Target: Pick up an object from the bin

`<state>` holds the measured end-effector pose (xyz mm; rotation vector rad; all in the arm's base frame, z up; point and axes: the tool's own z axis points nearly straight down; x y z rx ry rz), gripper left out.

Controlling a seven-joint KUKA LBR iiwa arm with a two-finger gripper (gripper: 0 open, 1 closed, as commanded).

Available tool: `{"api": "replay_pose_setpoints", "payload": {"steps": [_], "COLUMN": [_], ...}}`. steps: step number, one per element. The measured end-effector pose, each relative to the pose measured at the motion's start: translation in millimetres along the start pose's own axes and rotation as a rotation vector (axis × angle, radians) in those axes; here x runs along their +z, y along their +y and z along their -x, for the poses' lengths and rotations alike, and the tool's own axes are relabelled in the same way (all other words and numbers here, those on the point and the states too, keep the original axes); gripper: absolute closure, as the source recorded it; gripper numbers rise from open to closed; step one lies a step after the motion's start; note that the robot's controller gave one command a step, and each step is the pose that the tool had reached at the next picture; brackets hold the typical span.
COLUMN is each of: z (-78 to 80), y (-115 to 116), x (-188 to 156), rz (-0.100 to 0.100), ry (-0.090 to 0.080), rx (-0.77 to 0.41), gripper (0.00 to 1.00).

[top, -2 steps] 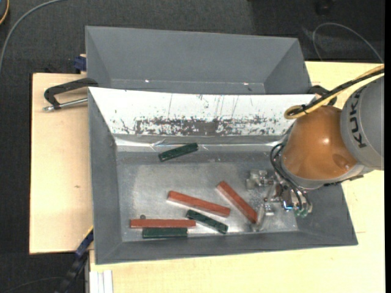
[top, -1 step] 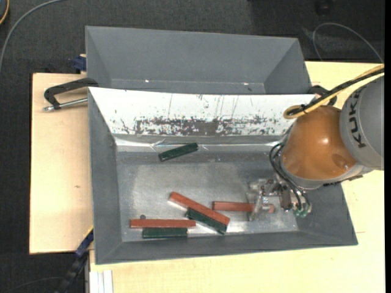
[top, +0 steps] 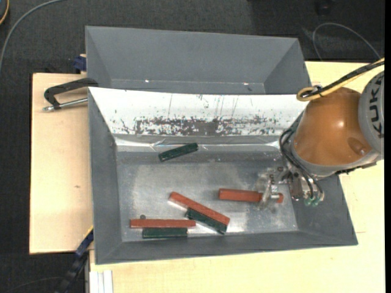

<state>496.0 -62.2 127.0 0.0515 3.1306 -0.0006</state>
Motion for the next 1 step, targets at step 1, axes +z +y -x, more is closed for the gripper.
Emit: {"api": "replay_pose_setpoints", "payload": {"steps": [1], "z": [2.0], "y": [0.3], "x": [-22.5], "rz": [0.0], "ry": [0.002], "rx": [0.002], "gripper": [1.0]}}
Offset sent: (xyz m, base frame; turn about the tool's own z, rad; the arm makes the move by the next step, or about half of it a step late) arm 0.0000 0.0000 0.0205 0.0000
